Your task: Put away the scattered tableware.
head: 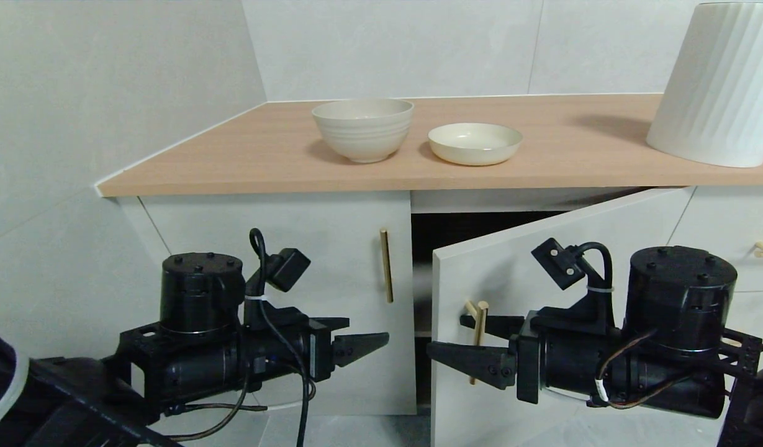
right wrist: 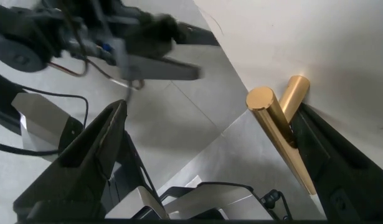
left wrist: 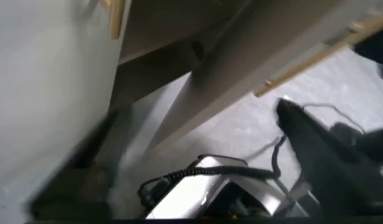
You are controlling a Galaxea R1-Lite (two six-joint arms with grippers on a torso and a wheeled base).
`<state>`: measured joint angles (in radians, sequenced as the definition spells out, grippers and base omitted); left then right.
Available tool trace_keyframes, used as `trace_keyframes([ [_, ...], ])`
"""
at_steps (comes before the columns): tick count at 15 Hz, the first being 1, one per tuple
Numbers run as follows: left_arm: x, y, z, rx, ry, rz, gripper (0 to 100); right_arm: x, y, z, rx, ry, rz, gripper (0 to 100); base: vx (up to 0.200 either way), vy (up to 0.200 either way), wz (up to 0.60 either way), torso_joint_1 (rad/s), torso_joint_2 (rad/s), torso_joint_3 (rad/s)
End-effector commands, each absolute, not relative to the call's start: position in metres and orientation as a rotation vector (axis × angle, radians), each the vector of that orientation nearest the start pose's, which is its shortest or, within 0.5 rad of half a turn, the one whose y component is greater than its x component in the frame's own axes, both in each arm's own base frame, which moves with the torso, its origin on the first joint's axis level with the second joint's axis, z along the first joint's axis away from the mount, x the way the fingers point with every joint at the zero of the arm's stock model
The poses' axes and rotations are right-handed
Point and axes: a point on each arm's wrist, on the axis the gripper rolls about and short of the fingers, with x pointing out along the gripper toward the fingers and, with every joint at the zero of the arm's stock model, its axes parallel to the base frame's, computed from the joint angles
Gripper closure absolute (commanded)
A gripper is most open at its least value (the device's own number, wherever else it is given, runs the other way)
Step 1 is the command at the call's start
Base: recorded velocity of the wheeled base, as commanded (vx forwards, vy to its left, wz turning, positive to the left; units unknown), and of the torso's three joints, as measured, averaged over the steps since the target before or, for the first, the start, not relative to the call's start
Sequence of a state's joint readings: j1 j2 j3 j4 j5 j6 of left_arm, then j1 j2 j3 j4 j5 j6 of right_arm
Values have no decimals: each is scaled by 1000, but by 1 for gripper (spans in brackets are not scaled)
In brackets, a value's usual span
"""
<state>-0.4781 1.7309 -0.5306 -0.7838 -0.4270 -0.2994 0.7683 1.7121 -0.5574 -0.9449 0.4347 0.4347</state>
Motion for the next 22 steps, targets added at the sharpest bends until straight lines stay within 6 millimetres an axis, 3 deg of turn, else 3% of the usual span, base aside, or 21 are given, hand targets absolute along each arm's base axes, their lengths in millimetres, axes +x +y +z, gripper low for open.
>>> trace_keyframes([
  [1, 241, -141, 110, -270, 592, -826, 100, 196, 202, 143, 340, 492, 1123, 0, 0, 0, 0, 0, 0, 0],
  [7, 246, -152, 120, -357, 568, -839, 100, 196, 202, 143, 337, 490, 1122, 0, 0, 0, 0, 0, 0, 0],
  [10, 260, -160, 115, -398, 481, -848, 100, 195, 202, 145, 337, 484, 1122, 0, 0, 0, 0, 0, 0, 0],
  [12, 280, -177, 98, -400, 388, -885, 100, 195, 202, 145, 337, 484, 1122, 0, 0, 0, 0, 0, 0, 0],
  [14, 286, -194, 89, -394, 332, -935, 100, 194, 200, 146, 338, 477, 1121, 0, 0, 0, 0, 0, 0, 0],
  [16, 288, -205, 88, -377, 313, -969, 100, 194, 200, 146, 339, 476, 1119, 0, 0, 0, 0, 0, 0, 0],
  [20, 282, -239, 95, -184, 163, -1083, 100, 193, 198, 146, 338, 467, 1120, 0, 0, 0, 0, 0, 0, 0],
  [22, 277, -242, 94, -179, 163, -1092, 100, 192, 197, 146, 341, 440, 1124, 0, 0, 0, 0, 0, 0, 0],
])
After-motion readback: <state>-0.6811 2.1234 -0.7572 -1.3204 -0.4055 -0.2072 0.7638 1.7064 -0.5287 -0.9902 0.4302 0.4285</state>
